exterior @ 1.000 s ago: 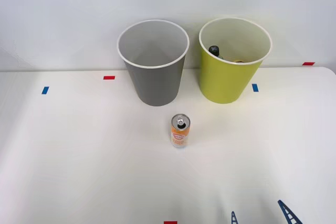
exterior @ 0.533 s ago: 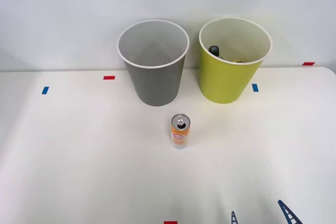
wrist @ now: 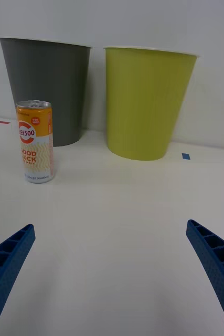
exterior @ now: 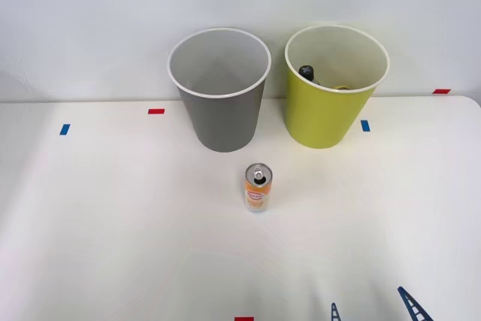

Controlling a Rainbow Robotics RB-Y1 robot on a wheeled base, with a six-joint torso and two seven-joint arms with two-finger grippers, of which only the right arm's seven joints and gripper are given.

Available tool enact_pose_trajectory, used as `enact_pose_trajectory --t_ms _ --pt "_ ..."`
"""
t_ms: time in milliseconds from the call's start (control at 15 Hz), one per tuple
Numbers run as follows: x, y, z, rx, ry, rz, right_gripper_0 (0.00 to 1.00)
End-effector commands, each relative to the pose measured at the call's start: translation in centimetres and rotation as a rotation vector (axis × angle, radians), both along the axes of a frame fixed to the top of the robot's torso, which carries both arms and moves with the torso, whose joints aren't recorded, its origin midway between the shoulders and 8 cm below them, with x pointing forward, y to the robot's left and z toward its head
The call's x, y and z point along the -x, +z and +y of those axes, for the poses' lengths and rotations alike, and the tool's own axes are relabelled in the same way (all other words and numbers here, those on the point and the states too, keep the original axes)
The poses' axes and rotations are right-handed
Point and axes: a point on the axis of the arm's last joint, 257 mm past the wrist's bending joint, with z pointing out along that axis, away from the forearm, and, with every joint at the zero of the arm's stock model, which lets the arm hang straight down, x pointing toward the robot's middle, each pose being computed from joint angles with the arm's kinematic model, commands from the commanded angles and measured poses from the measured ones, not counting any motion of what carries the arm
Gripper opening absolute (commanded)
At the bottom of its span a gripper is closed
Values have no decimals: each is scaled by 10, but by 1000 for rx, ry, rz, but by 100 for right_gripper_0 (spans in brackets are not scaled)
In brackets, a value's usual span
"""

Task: Put cans in the gray bin, plastic bottles in the light green bin

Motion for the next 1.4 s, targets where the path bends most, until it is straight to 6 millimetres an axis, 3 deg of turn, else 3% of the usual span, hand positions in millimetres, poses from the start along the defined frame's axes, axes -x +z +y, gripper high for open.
enact_pose_trajectory --t_ms 67,1400 --pt "0 0 0 0 0 0 100" --pt "0 0 0 0 0 0 100"
